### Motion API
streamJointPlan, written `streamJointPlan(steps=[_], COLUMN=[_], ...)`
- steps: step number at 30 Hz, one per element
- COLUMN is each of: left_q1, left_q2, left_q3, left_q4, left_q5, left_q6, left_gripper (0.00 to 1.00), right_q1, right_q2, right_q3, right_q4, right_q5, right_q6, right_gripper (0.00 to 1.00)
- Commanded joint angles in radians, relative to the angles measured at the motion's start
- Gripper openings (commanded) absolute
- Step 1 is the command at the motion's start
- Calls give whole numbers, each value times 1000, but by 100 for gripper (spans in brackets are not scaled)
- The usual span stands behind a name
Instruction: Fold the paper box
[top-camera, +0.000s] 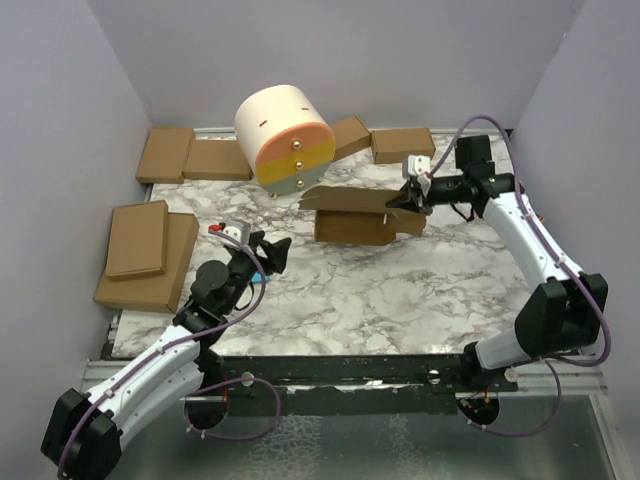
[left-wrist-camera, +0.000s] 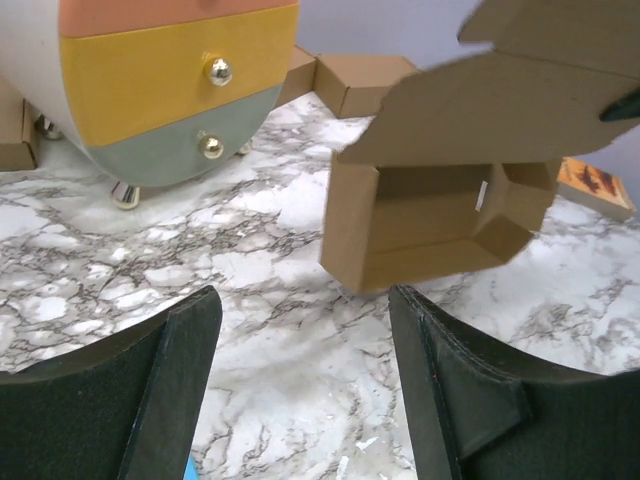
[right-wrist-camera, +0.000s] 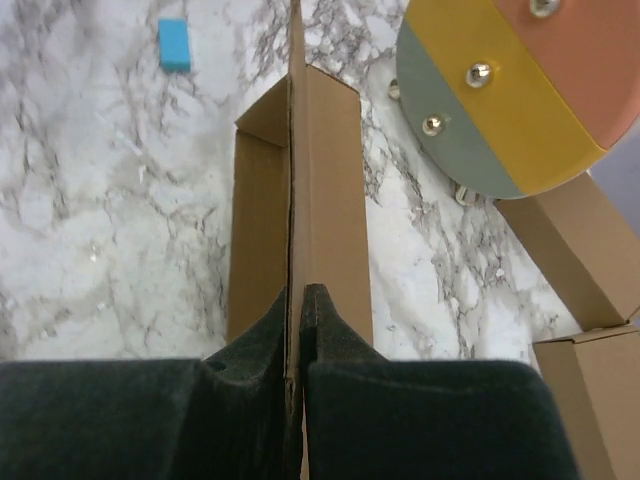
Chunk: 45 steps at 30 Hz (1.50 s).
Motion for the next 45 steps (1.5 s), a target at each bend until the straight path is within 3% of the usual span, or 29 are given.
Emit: streamJointPlan(steps=[1, 6, 11, 16, 22, 31, 45], left_q1=[9, 16, 36, 89, 162, 169, 142], left_q2=[17, 46, 98, 237, 456, 731, 749], left_q3=[-20, -18, 29, 139, 283, 453, 439], left_q4=[68, 72, 87, 94, 159, 197, 56], left_q5=[-56, -78, -51, 68, 292, 651, 766], left_q6=[-28, -59, -91, -129, -185, -255, -219], left_gripper=[63, 47, 39, 29, 31, 26, 19], right_q1=[-2, 0, 0, 0, 0, 0, -1], right_q2=[-78, -127, -220, -245, -263, -294, -349], right_q3=[-179, -347, -478, -481, -475, -495, -562], right_q4=[88, 76, 123, 74, 49, -84, -115], right_q5=[52, 69, 71, 25, -5, -30, -44], right_q6=[-328, -469, -538, -592, -606, -735, -791], right_gripper=[1, 1, 1, 1, 2, 4, 7])
